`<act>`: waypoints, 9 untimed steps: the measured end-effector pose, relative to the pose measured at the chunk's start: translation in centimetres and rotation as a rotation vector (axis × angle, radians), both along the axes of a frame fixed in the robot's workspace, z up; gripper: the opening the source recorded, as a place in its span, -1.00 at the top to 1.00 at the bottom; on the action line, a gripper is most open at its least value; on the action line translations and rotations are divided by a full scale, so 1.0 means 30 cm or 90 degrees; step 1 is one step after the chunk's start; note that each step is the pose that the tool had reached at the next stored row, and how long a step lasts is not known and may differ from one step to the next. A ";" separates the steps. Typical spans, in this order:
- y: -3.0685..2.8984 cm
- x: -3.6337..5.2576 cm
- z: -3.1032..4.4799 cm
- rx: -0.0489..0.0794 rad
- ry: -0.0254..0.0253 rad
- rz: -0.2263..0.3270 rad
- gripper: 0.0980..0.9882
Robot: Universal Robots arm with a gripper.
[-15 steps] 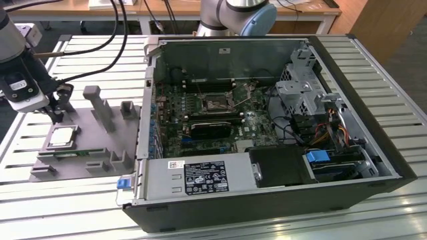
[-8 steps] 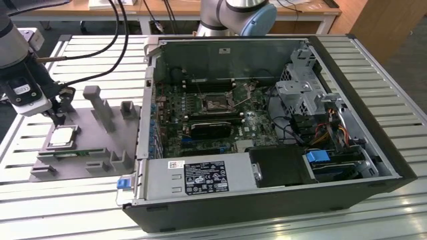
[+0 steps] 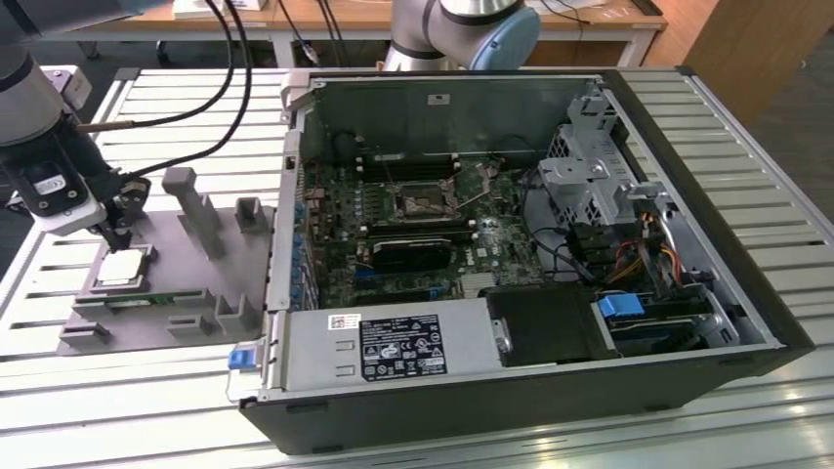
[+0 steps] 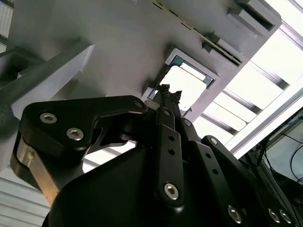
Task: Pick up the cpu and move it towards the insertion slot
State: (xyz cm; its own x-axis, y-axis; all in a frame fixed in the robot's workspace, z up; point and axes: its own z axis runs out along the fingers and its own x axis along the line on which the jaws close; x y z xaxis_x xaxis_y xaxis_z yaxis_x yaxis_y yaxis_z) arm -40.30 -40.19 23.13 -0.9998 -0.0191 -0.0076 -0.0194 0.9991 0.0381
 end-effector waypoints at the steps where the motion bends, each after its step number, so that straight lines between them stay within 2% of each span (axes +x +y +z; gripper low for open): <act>1: 0.000 -0.001 -0.004 0.000 -0.0003 0.000 0.99; 5: 0.000 -0.005 -0.025 0.000 -0.0018 0.000 0.99; 9: 0.000 -0.013 -0.046 0.000 -0.0060 0.000 0.99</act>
